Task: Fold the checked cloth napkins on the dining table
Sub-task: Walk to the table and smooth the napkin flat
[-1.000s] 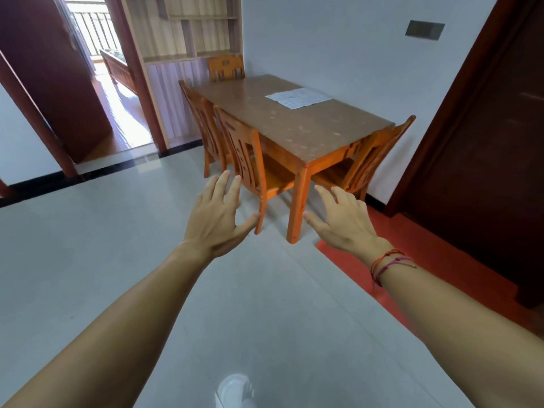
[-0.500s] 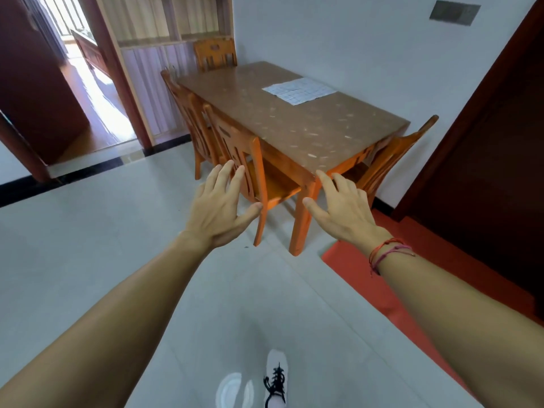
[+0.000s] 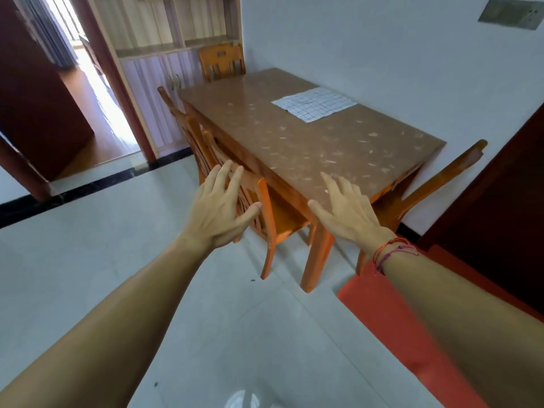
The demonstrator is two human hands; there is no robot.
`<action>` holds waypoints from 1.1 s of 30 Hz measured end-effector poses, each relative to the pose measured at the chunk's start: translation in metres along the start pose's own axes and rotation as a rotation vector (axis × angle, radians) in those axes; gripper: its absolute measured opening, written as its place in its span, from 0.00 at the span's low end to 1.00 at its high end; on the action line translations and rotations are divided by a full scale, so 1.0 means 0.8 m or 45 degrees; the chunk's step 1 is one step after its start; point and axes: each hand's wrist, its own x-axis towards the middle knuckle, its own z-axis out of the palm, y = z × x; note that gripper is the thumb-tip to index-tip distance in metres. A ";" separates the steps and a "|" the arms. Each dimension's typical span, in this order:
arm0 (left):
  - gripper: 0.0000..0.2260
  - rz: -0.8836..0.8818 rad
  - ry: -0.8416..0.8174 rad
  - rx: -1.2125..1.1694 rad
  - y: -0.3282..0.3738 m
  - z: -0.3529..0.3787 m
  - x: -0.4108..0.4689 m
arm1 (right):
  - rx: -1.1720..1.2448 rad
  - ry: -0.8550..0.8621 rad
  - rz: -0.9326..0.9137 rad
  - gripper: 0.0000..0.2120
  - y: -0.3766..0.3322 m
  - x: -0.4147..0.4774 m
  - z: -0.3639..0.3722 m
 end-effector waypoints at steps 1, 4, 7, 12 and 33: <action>0.37 0.000 0.001 0.005 -0.002 0.004 0.015 | 0.008 -0.005 -0.003 0.34 0.000 0.016 0.001; 0.37 -0.001 -0.004 -0.001 -0.012 0.018 0.059 | 0.027 -0.020 0.012 0.34 0.000 0.062 0.006; 0.37 0.014 -0.015 -0.023 -0.026 0.035 0.102 | 0.029 -0.025 0.010 0.34 0.000 0.102 0.017; 0.37 0.071 -0.018 -0.065 -0.052 0.066 0.180 | 0.043 -0.051 0.033 0.34 -0.001 0.177 0.039; 0.35 0.371 -0.247 -0.132 -0.095 0.214 0.510 | 0.039 0.023 0.321 0.32 0.069 0.472 0.069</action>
